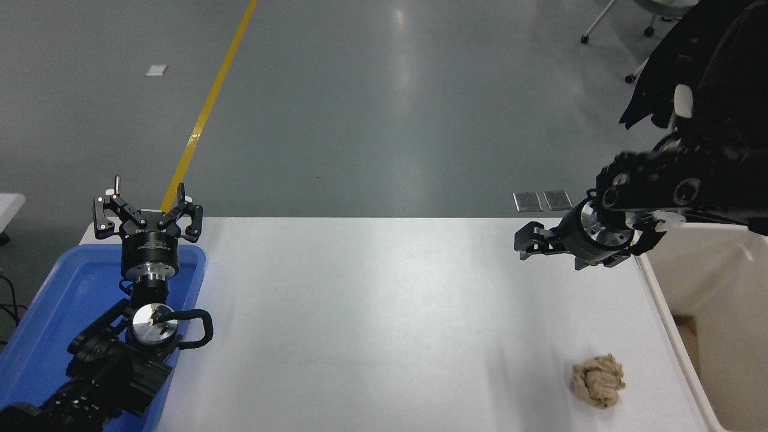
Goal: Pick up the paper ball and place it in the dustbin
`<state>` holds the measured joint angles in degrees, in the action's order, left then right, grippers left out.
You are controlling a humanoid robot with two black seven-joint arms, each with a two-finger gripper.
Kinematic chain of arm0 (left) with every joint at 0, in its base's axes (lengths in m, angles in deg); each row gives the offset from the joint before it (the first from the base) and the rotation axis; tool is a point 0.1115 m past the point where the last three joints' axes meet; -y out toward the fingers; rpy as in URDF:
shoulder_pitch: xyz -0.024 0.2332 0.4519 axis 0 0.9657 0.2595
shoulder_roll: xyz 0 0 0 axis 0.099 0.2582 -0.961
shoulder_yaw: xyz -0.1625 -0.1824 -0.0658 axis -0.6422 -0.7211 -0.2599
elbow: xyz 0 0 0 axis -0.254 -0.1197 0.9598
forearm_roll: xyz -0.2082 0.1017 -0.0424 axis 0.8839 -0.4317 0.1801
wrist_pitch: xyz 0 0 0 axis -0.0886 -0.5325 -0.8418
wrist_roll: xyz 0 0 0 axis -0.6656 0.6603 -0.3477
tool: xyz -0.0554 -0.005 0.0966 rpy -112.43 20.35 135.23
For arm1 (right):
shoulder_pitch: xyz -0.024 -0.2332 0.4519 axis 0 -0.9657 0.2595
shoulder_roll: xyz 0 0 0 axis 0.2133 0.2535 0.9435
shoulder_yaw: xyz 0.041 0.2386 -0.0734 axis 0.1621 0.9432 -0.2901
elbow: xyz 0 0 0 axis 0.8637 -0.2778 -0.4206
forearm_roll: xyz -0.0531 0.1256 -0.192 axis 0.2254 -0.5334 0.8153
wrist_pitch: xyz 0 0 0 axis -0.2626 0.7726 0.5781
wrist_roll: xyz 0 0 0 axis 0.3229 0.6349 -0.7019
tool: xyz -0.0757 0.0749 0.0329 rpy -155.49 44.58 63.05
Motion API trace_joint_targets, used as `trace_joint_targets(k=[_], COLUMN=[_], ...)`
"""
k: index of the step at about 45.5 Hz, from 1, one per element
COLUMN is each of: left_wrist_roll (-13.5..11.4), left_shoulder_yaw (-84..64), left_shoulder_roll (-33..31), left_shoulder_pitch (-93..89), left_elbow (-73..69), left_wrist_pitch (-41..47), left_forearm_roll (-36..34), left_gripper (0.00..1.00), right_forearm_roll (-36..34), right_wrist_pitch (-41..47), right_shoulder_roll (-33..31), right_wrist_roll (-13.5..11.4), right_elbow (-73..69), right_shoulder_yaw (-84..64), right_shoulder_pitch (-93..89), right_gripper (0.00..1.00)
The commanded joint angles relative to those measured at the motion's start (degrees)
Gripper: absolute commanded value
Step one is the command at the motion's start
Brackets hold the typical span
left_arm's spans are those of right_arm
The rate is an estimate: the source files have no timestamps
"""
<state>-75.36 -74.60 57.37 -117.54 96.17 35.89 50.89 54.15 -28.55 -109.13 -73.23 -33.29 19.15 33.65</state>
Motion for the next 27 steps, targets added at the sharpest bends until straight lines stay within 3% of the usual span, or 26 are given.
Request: trace_joint_targets(k=[1,8,17,27], left_wrist_roll=[0.0,0.0,0.0,0.0], left_shoulder_yaw=[0.0,0.0,0.0,0.0], left_shoulder_roll=[0.0,0.0,0.0,0.0], left_shoulder_pitch=[0.0,0.0,0.0,0.0], left_elbow=[0.0,0.0,0.0,0.0], left_wrist_pitch=[0.0,0.0,0.0,0.0], left_forearm_roll=[0.0,0.0,0.0,0.0], left_gripper=[0.99,0.99,0.99,0.99], right_forearm_roll=[2.2,8.2,18.0,19.9], right_wrist_pitch=[14.1,16.6,16.6,16.0], right_shoulder_roll=[-15.7,-21.3,-21.9,-22.1], right_wrist_roll=[-2.1,-2.9,-2.7,-2.2], right_elbow=[-10.0,-14.5,-14.5,-14.5], right_shoulder_yaw=[0.7,1.8,-4.6,-7.8], right_shoulder_pitch=[14.0,17.2,17.3,15.0], right_gripper=[1.0,1.0,1.0,1.0])
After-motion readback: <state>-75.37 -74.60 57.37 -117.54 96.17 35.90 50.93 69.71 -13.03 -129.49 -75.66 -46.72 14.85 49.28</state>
